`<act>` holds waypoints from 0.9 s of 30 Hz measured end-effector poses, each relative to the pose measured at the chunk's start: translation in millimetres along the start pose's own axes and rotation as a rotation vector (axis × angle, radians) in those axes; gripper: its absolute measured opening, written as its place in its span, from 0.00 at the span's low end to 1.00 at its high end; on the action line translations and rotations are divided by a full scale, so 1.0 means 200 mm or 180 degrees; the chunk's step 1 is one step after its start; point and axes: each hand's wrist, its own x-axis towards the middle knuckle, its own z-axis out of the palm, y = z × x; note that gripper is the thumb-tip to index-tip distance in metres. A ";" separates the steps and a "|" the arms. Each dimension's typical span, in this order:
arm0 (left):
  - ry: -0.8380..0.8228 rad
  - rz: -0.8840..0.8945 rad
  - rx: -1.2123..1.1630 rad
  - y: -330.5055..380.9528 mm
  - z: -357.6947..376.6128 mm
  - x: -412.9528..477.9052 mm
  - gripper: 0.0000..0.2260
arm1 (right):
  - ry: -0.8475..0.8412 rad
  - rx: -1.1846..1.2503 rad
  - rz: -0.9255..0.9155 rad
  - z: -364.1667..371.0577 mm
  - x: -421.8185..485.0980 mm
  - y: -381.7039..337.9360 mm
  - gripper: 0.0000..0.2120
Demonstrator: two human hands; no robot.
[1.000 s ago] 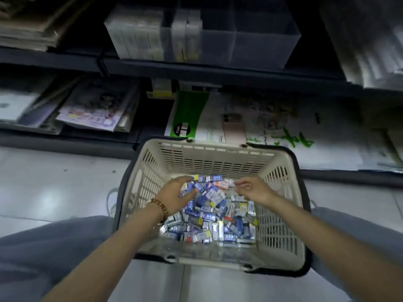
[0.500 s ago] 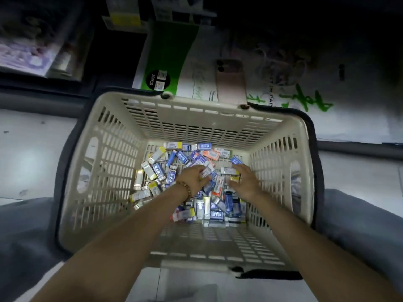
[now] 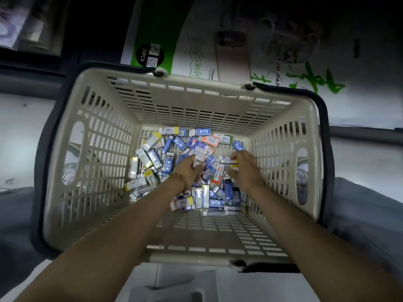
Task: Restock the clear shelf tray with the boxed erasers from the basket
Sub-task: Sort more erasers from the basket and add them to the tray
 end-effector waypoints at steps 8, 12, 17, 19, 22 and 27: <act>-0.0118 -0.0546 -0.1258 0.03 -0.15 -0.06 0.17 | -0.0431 0.0221 0.0497 -0.16 0.10 -0.08 0.13; -0.0136 -0.0403 -0.1314 0.11 -0.13 -0.09 0.23 | -0.1051 0.1928 0.0718 -0.31 0.09 -0.21 0.17; 0.0030 -0.0251 -0.1630 0.17 -0.08 -0.13 0.16 | -0.1685 0.2218 0.0604 -0.33 -0.02 -0.27 0.16; 0.0143 -0.0425 -0.1744 0.17 -0.12 -0.15 0.15 | -0.1390 0.1158 0.0609 -0.30 -0.05 -0.19 0.15; -0.0025 -0.0757 -0.2116 0.11 -0.23 -0.19 0.15 | -0.1348 -0.0483 0.0661 -0.16 -0.13 -0.08 0.13; -0.0259 -0.0862 -0.2125 0.00 -0.34 -0.27 0.28 | -0.1241 -0.0017 0.0805 -0.06 -0.17 -0.08 0.18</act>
